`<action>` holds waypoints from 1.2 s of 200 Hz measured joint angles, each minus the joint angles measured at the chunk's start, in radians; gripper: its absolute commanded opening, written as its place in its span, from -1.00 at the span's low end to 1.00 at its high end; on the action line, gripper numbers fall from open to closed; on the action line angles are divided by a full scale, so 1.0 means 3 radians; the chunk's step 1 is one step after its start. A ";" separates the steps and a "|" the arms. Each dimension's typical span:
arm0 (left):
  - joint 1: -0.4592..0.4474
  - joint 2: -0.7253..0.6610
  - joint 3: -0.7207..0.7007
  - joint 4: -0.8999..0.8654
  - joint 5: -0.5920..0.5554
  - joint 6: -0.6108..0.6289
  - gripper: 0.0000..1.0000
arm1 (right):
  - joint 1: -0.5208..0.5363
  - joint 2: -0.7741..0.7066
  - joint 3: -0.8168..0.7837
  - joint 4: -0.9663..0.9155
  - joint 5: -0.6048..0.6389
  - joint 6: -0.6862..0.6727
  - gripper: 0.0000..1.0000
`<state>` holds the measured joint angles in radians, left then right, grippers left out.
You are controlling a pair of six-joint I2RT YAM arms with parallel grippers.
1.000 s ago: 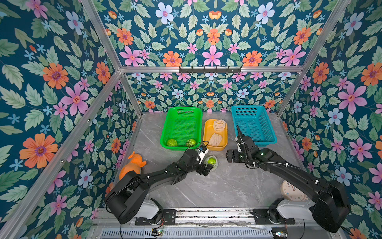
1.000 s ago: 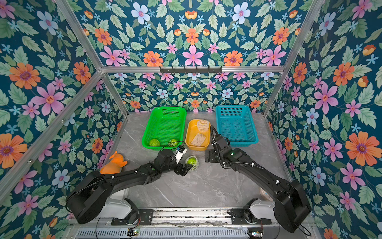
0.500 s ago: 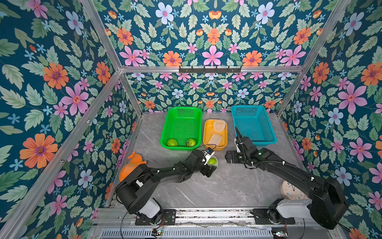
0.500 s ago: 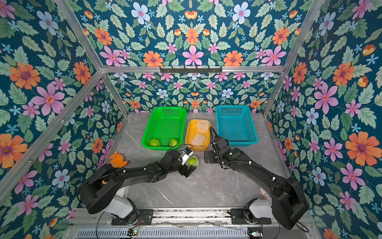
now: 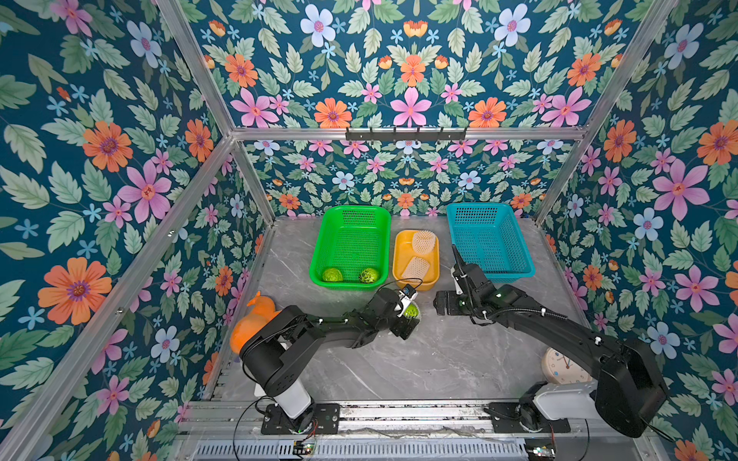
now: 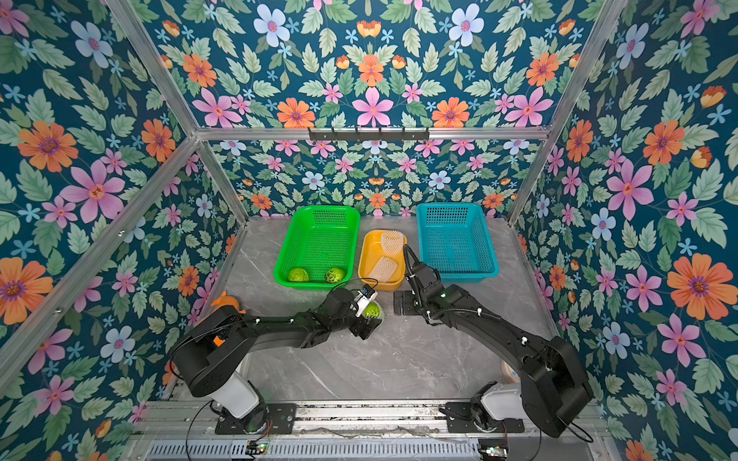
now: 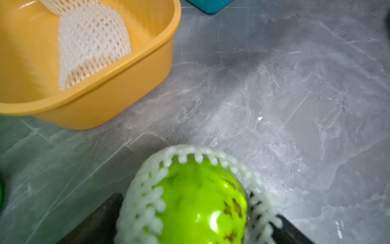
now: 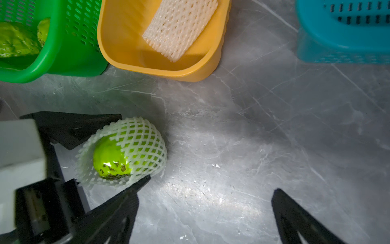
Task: Sleeve custard apples in foam nets
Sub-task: Pick up the custard apple from the center of the board.
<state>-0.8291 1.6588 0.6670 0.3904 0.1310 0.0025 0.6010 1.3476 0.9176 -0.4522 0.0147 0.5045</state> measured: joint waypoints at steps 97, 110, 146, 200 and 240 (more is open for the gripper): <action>0.0000 0.0036 0.0126 -0.0032 0.0111 -0.0005 0.47 | 0.0000 0.0042 0.0006 0.0076 -0.0028 -0.0003 0.99; 0.0000 -0.0008 0.0146 -0.0062 0.0137 -0.0014 0.51 | 0.0000 0.0046 -0.0001 0.0094 -0.0037 -0.0001 0.99; 0.0075 -0.0151 0.0177 -0.0132 0.0374 -0.0187 0.54 | -0.0008 0.0042 -0.0017 0.0093 -0.0032 -0.0003 0.99; 0.0521 -0.0251 0.0244 -0.0042 0.1425 -0.0830 0.52 | -0.0289 -0.0303 -0.0131 -0.0043 0.0224 0.0034 0.99; 0.0675 -0.0202 0.0467 0.0086 0.2195 -0.1502 0.50 | -0.0504 -0.0640 -0.0292 -0.0061 0.0298 0.0052 0.99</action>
<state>-0.6266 1.5982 0.8070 0.4164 0.7895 -0.4480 0.4500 1.1557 0.8299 -0.4706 0.1040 0.5201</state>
